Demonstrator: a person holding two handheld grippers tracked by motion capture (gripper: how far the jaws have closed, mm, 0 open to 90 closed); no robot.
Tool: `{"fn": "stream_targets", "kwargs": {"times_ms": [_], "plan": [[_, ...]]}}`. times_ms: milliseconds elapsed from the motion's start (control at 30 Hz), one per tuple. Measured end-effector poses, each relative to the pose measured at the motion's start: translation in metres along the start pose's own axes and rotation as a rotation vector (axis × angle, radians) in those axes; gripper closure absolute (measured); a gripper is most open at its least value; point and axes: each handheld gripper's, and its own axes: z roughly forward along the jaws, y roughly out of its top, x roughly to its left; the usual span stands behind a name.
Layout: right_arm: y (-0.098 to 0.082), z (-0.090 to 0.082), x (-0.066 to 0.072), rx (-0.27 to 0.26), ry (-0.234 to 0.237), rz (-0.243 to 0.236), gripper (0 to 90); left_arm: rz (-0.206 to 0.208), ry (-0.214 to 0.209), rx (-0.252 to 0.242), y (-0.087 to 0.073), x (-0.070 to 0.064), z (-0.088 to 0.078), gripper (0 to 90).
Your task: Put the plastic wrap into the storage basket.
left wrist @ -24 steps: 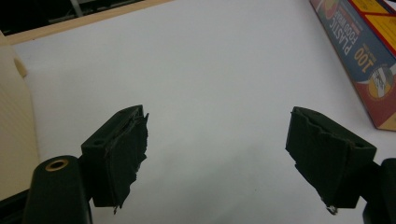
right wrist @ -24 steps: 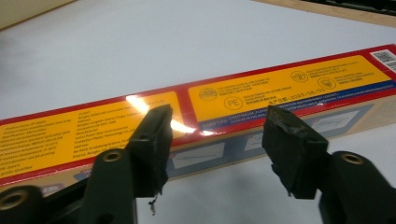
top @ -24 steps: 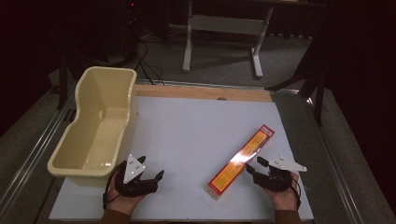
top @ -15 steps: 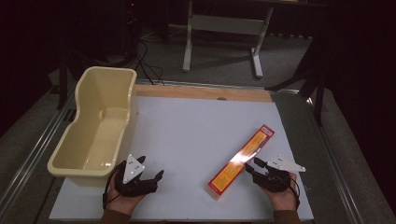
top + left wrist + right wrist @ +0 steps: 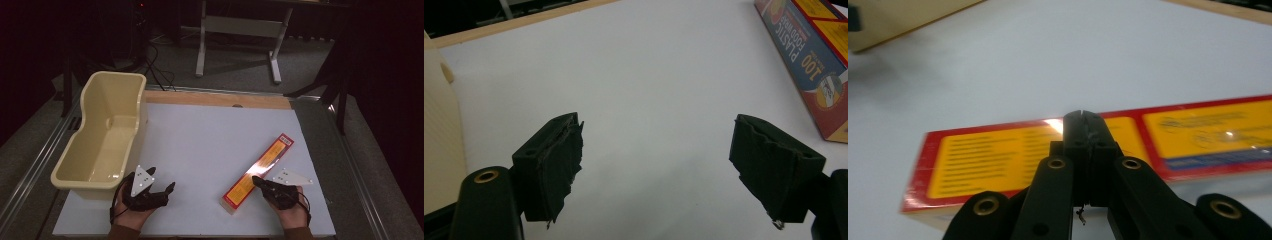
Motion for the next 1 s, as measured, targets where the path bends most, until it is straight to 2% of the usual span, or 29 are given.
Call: {"fn": "stream_targets", "kwargs": {"times_ms": [433, 733, 833, 900, 1000], "plan": [[0.008, 0.022, 0.056, 0.046, 0.153, -0.099, 90.0, -0.004, -0.003, -0.002, 0.0, 0.0, -0.001, 20.9], [0.008, 0.031, 0.076, 0.086, 0.227, -0.139, 89.9, -0.003, -0.004, -0.002, 0.0, 0.0, 0.0, 21.0], [0.006, 0.032, 0.08, 0.106, 0.237, -0.16, 89.9, -0.003, -0.004, -0.003, 0.0, 0.0, -0.001, 20.9], [0.003, 0.034, 0.086, 0.146, 0.241, -0.191, 89.9, -0.005, -0.004, -0.003, -0.001, 0.0, -0.001, 21.0], [0.003, 0.035, 0.087, 0.162, 0.241, -0.202, 89.9, -0.005, -0.004, -0.003, -0.001, 0.0, -0.001, 20.9]]}}
